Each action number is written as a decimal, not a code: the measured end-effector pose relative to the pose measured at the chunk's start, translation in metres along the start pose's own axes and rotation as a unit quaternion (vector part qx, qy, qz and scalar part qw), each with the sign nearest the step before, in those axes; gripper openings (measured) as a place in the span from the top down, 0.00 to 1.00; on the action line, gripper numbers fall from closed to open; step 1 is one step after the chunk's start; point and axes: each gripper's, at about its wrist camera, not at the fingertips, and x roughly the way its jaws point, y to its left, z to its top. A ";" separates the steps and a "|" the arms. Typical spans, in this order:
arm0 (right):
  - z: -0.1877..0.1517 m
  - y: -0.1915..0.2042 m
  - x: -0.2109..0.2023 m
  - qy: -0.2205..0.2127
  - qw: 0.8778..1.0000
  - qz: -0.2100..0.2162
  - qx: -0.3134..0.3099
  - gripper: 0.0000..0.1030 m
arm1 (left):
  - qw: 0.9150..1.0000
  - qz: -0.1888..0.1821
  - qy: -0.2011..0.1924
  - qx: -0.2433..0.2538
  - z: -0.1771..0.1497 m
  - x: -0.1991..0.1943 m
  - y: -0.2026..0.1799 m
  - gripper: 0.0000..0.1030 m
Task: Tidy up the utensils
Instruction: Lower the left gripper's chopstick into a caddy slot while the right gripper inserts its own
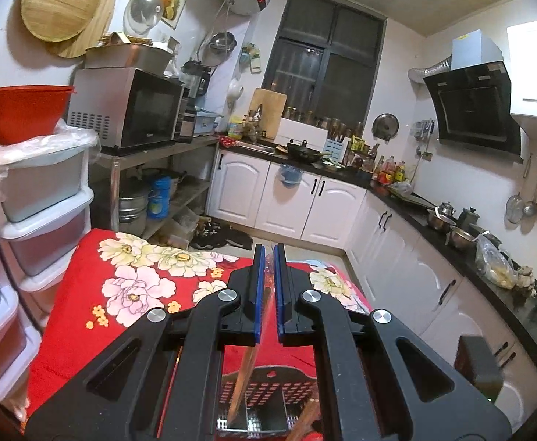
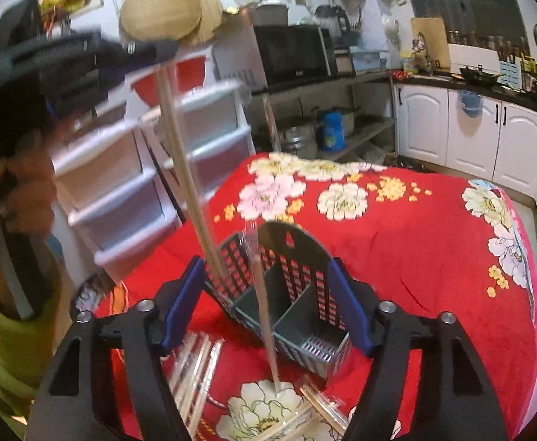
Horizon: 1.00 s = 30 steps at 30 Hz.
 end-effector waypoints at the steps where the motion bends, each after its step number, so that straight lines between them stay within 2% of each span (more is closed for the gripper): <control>1: -0.001 0.001 0.004 0.005 1.000 0.000 -0.003 0.46 | 1.000 0.001 0.001 -0.001 0.001 0.002 0.001 0.99; 2: -0.003 0.002 0.010 0.012 1.000 -0.002 -0.007 0.48 | 1.000 0.001 0.001 -0.001 0.001 0.004 0.002 0.99; 5: -0.007 0.003 0.023 0.026 1.000 -0.004 -0.012 0.63 | 1.000 0.002 0.005 -0.001 0.000 0.010 0.004 0.99; 7: -0.008 0.003 0.030 0.036 0.999 -0.003 -0.013 0.82 | 1.000 0.002 0.009 -0.003 -0.002 0.013 0.005 0.99; 9: -0.008 0.003 0.035 0.045 0.999 0.004 -0.013 0.94 | 1.000 0.003 0.013 -0.003 -0.004 0.017 0.008 0.99; 14: 0.007 0.000 0.018 0.015 1.000 0.023 -0.005 0.95 | 1.000 0.006 0.025 -0.004 -0.008 0.027 0.016 0.99; 21: 0.049 -0.007 -0.037 -0.084 0.996 0.014 -0.002 0.95 | 0.999 0.011 0.040 -0.012 -0.018 0.040 0.027 0.99; 23: 0.057 -0.011 -0.047 -0.099 0.995 0.008 -0.003 0.95 | 0.999 0.011 0.046 -0.015 -0.022 0.043 0.030 0.99; 26: 0.063 -0.019 -0.056 -0.112 0.994 -0.006 -0.003 0.95 | 0.998 0.009 0.051 -0.017 -0.028 0.047 0.034 0.99; 30: 0.058 -0.033 -0.048 -0.106 0.994 -0.016 0.014 0.95 | 0.998 0.008 0.061 -0.022 -0.037 0.054 0.037 0.99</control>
